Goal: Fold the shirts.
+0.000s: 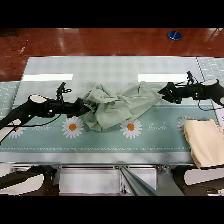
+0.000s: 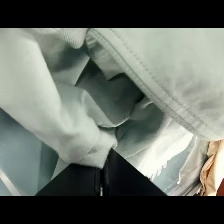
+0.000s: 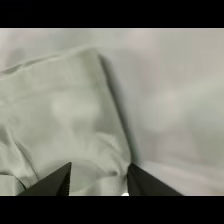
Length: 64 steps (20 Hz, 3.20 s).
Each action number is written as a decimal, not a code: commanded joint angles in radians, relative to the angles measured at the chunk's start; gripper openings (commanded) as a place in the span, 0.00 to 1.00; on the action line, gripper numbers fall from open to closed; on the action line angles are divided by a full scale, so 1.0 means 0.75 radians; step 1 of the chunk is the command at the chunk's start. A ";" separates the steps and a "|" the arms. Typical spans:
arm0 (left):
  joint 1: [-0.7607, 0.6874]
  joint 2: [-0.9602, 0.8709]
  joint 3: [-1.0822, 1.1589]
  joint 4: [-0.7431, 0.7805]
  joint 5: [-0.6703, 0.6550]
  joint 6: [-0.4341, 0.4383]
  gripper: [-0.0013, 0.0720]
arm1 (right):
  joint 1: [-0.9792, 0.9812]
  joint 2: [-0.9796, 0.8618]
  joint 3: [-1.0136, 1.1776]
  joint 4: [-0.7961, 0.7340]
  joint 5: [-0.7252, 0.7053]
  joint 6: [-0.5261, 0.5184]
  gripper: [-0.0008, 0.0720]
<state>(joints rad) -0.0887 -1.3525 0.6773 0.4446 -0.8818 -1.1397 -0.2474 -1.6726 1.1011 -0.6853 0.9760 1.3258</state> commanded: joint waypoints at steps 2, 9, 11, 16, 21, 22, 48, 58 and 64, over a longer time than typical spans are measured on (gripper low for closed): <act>0.002 -0.001 0.002 -0.001 -0.007 -0.004 0.04 | 0.115 -0.116 0.157 -0.006 0.024 0.025 0.33; 0.133 0.169 0.176 -0.007 -0.197 -0.062 0.04 | 0.137 0.111 0.318 -0.105 0.239 0.002 0.04; 0.212 0.308 0.272 -0.060 -0.213 -0.089 0.04 | 0.132 0.275 0.419 -0.116 0.295 -0.016 0.04; 0.416 0.638 0.572 -0.106 -0.213 -0.109 0.04 | 0.073 0.684 0.683 -0.290 0.309 0.064 0.04; 0.717 0.863 0.841 -0.064 -0.265 -0.119 0.04 | -0.098 1.034 0.860 -0.430 0.365 0.099 0.04; 0.777 0.894 0.877 -0.007 -0.293 -0.138 0.04 | -0.123 1.098 0.860 -0.476 0.381 0.114 0.04; 0.267 0.820 -0.090 1.085 -0.144 -0.452 0.04 | -0.072 1.456 -0.544 -0.132 0.360 -0.008 0.04; 0.278 0.041 0.207 0.822 -0.006 -0.511 0.08 | 0.156 0.311 0.030 -0.105 0.058 -0.060 0.04; 0.487 -0.098 0.764 0.893 -0.527 -0.541 0.71 | 0.026 0.123 0.507 -0.106 0.349 0.161 0.58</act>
<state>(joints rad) 0.2012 -1.3914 1.0725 1.0946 -1.0893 -1.5532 -0.1726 -1.5242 1.3266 -0.7654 1.1065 1.3861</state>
